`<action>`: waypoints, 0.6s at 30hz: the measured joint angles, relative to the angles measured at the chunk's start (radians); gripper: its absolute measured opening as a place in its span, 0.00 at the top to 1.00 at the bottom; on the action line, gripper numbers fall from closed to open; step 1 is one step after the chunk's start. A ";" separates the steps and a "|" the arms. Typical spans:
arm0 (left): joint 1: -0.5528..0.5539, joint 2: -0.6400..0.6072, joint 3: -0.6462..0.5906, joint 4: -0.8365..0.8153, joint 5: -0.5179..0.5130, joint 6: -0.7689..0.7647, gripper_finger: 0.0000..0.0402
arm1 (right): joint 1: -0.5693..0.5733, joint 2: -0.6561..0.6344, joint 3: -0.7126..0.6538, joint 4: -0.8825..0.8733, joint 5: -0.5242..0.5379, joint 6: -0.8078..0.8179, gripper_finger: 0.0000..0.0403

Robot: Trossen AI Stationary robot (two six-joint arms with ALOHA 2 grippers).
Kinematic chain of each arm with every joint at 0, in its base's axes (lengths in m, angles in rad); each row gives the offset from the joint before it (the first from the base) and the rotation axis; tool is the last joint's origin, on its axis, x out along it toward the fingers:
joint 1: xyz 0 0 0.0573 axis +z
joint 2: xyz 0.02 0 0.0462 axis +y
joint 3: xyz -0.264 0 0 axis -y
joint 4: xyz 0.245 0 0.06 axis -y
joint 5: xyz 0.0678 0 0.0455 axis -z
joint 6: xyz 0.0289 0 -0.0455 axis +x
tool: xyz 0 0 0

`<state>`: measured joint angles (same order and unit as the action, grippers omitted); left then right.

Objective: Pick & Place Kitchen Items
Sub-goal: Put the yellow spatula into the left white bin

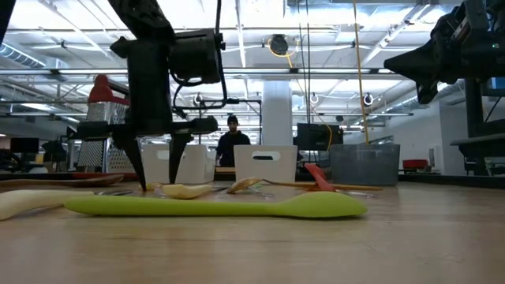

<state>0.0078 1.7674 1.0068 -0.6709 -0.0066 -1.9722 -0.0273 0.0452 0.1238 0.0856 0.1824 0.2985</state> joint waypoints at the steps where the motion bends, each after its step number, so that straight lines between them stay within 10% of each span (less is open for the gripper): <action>1: 0.000 0.011 0.003 0.007 0.008 0.006 0.57 | 0.000 0.000 0.000 0.000 -0.001 0.000 0.99; 11: 0.005 0.064 0.006 0.009 0.028 0.068 0.60 | 0.000 0.000 0.000 0.000 0.000 0.003 0.99; 18: 0.002 0.064 0.003 -0.020 -0.001 0.131 0.86 | 0.000 0.000 0.000 0.000 0.000 0.001 0.99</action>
<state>0.0097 1.8317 1.0100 -0.6906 -0.0081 -1.8414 -0.0272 0.0448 0.1238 0.0856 0.1822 0.2996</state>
